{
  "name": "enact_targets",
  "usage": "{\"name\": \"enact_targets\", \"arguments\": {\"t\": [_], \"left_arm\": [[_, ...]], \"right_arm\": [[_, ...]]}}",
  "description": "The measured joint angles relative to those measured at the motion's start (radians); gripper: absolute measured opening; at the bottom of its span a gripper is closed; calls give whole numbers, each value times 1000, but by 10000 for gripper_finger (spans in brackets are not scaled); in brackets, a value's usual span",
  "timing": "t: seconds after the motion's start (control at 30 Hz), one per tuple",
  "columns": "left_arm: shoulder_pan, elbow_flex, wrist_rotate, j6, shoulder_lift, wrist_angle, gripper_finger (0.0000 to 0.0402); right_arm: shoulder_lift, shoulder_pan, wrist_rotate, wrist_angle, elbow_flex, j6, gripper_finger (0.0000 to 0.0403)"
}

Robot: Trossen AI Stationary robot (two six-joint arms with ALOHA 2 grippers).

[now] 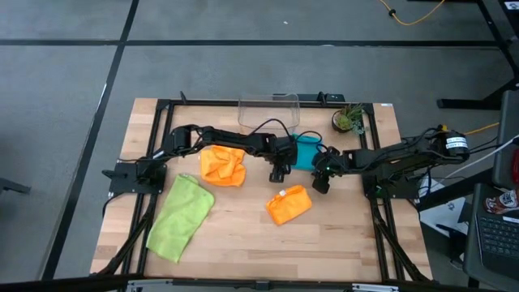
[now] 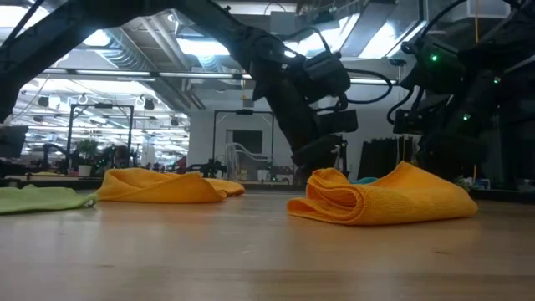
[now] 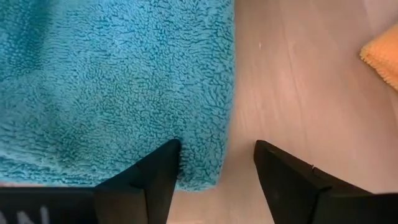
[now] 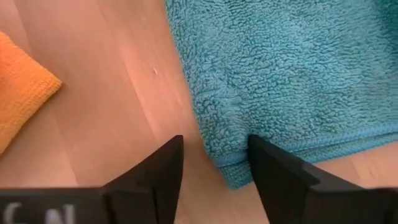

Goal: Fold microfiber towels
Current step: Stack the blue microfiber cloth on top of the bottom orange microfiber cloth

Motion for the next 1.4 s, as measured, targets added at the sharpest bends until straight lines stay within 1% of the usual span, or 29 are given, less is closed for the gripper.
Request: {"name": "enact_targets", "arguments": {"t": [0.07, 0.13, 0.2, 0.3, 0.33, 0.4, 0.47, 0.57, 0.67, 0.8, 0.9, 1.0, 1.1, 1.17, 1.23, 1.33, 1.4], "left_arm": [[-8, 1, -5, -2, 0, -5, 180], [-18, 1, -14, -2, 0, -8, 147], [-29, 1, -28, -2, 1, -10, 104], [-44, 1, -66, -7, 2, -9, 28], [-49, 1, -75, -18, 2, -11, 15], [-57, 1, -75, -37, 0, -22, 10], [-67, 0, -69, -52, -15, -66, 5], [-94, -2, -53, -80, -48, -141, 3], [-116, -2, -62, -105, -102, -201, 1], [-133, -1, -106, -109, -144, -202, 1], [-143, -1, -99, -141, -174, -226, 1], [-152, 0, -58, -184, -183, -251, 0], [-165, -1, -54, -185, -182, -280, 0], [-171, -1, -56, -183, -182, -278, 0], [-173, -1, -83, -182, -182, -273, 0], [-158, -1, -148, -176, -182, -250, 0], [-141, -1, -149, -174, -183, -242, 0]], "right_arm": [[0, 0, -23, 1, 0, 1, 157], [0, 1, -62, 1, 0, 4, 133], [0, 1, -91, 1, 0, 30, 105], [0, 3, -117, 1, 0, 107, 58], [0, 3, -136, 1, 0, 142, 40], [0, 3, -198, 0, 1, 190, 14], [0, 6, -247, -23, 16, 249, 12], [0, 25, -277, -65, 57, 302, 10], [-1, 48, -276, -110, 130, 315, 6], [-1, 67, -217, -222, 243, 315, 6], [-2, 86, -213, -292, 313, 316, 5], [-2, 119, -211, -322, 354, 336, 5], [-2, 148, -203, -333, 366, 343, 4], [-2, 159, -162, -341, 366, 345, 4], [-2, 161, -108, -366, 366, 345, 4], [-2, 160, -44, -417, 366, 361, 4], [-2, 158, -19, -438, 366, 370, 4]]}}
